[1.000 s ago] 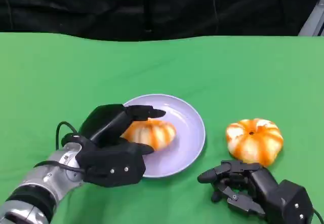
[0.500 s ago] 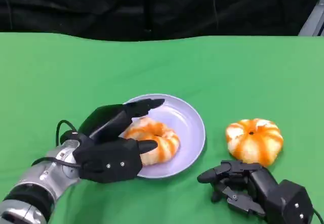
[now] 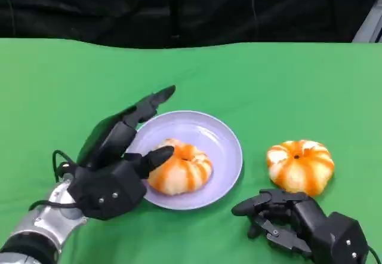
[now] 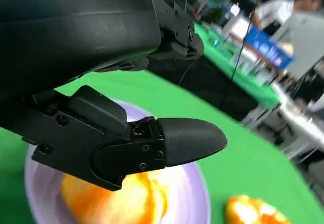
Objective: Grasp the bread from the table and place it into the plate.
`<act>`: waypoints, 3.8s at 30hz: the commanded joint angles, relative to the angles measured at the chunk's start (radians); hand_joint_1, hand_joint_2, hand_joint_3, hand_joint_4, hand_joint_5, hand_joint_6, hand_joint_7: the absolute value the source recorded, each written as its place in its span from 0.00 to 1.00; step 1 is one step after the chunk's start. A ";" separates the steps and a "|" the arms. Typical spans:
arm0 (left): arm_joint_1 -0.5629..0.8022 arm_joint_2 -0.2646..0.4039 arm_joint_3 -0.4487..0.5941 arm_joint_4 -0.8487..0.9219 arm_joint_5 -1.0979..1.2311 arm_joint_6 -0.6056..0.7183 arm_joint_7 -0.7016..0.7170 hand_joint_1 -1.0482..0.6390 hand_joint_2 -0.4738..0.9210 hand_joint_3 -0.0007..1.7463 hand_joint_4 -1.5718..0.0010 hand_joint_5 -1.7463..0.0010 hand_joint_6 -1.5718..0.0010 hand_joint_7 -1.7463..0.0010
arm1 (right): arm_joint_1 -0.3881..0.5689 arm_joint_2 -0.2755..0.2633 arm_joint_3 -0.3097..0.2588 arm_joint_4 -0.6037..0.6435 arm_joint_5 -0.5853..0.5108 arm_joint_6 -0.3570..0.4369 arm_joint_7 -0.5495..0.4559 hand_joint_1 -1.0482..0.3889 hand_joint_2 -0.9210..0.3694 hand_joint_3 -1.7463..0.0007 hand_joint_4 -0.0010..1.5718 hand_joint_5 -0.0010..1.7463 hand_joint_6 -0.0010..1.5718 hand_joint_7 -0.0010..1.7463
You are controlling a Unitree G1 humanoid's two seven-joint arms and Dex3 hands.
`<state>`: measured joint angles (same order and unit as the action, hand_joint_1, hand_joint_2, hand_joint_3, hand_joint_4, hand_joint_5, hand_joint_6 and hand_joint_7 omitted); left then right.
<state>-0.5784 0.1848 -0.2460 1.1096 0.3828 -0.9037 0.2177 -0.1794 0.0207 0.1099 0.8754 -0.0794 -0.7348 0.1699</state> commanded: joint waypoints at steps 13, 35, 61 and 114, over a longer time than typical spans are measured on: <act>0.139 -0.044 0.205 -0.117 -0.413 -0.087 -0.396 0.12 1.00 0.38 0.81 1.00 0.85 1.00 | 0.022 -0.006 0.003 0.003 0.000 0.024 0.013 0.73 0.00 0.78 0.50 0.70 0.70 0.22; 0.271 -0.117 0.398 -0.177 -0.631 -0.075 -0.566 0.16 1.00 0.29 0.70 0.98 0.79 0.99 | 0.026 -0.027 -0.010 0.011 0.008 0.016 0.029 0.72 0.00 0.78 0.51 0.70 0.70 0.21; 0.335 -0.163 0.471 -0.128 -0.641 -0.077 -0.663 0.17 1.00 0.28 0.66 0.99 0.76 0.99 | 0.070 -0.059 -0.031 -0.042 0.043 0.027 0.086 0.70 0.00 0.77 0.51 0.68 0.71 0.20; 0.385 -0.114 0.401 -0.014 -0.358 -0.153 -0.343 0.68 0.82 0.54 0.36 0.49 0.22 0.69 | 0.082 -0.070 -0.031 -0.060 0.043 0.026 0.094 0.69 0.00 0.77 0.50 0.68 0.69 0.21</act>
<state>-0.1856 0.0507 0.1556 1.0846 0.0407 -1.0341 -0.1164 -0.1155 -0.0267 0.0876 0.8080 -0.0351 -0.7340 0.2666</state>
